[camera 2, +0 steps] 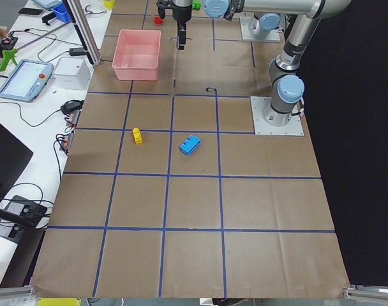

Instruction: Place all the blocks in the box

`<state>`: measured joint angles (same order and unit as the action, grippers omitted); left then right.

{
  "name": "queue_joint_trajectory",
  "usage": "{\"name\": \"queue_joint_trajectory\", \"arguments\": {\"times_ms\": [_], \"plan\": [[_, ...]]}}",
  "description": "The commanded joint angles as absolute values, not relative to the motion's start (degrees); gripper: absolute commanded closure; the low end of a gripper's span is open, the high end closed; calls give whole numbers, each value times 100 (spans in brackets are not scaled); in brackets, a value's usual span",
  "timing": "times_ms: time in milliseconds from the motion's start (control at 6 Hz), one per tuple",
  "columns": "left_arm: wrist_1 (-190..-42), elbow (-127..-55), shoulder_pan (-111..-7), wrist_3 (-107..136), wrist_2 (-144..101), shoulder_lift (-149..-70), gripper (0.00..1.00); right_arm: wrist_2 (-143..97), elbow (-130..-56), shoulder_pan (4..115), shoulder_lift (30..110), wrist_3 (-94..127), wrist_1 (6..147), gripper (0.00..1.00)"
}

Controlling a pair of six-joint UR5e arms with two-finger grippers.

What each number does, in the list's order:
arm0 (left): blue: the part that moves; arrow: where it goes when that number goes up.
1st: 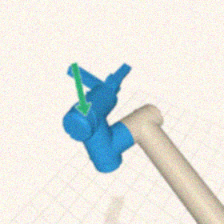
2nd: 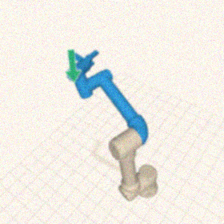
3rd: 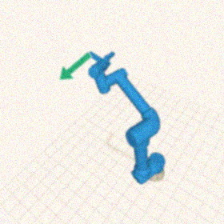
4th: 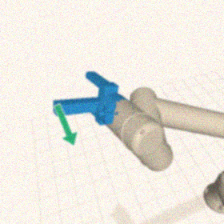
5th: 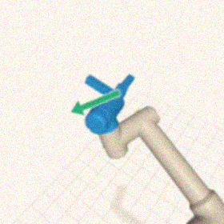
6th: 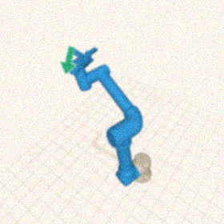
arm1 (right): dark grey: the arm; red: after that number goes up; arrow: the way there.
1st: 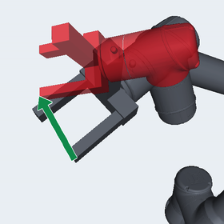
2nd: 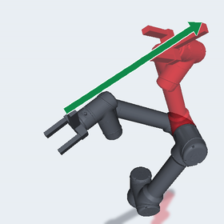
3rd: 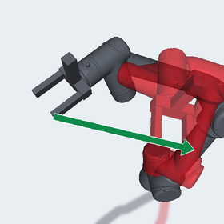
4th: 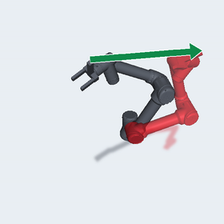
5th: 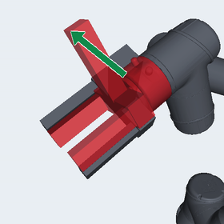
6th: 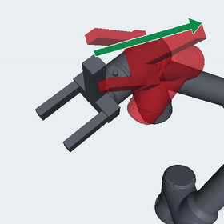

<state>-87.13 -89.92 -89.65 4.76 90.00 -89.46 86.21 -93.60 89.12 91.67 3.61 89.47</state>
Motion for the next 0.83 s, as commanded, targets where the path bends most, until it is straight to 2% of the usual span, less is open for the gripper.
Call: {"name": "queue_joint_trajectory", "arguments": {"times_ms": [0,667], "plan": [[-8719,-9000,-8956,466,9009,-8947,0,8622,-9360,8912,9158,360,8947,0],[-8675,-9078,-8834,152,9026,-8921,0,8622,-9369,8895,9176,352,8938,0]]}}
